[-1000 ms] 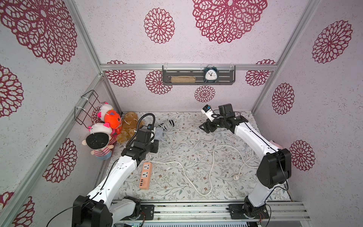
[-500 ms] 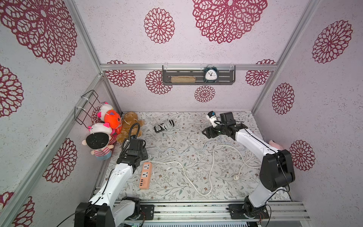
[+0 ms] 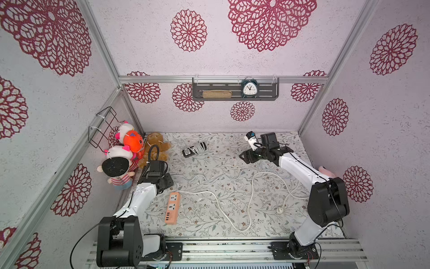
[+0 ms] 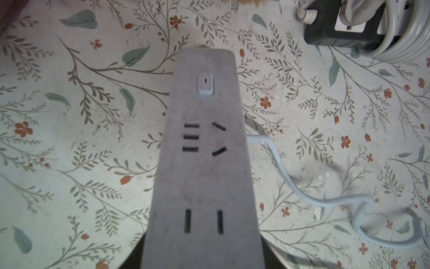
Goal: Unwrap the cord wrapped around the power strip
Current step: Place the power strip at the center of the board.
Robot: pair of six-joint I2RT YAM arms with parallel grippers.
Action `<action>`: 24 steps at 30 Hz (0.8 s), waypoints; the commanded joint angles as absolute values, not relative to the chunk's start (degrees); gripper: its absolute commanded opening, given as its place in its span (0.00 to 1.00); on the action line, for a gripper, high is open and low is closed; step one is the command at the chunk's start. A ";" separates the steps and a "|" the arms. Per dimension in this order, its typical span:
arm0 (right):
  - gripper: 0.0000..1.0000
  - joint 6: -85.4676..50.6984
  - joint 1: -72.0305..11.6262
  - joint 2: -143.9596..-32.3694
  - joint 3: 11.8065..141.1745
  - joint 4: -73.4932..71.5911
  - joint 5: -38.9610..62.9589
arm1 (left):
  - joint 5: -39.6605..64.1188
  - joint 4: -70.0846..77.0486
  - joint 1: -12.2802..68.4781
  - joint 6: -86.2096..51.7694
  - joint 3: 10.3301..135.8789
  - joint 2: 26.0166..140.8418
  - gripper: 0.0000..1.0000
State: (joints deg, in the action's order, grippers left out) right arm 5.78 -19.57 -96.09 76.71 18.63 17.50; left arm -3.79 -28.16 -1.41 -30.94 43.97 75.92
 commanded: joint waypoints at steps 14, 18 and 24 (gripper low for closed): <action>0.76 -4.40 -12.23 -94.07 79.07 24.96 17.72 | -5.03 -28.92 -5.36 -37.48 44.73 86.35 0.54; 0.77 -4.58 -11.35 -93.78 78.54 25.30 17.62 | -4.85 -29.08 -5.35 -37.07 44.80 86.68 0.68; 0.77 -5.78 -8.83 -94.28 78.57 26.94 14.41 | -6.86 -31.93 -5.27 -35.46 46.31 84.54 0.72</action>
State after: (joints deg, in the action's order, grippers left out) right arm -4.14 -10.85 -96.09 78.11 25.61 17.08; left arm -4.86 -29.74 -4.93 -35.88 44.27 86.35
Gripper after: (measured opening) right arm 0.767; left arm 0.712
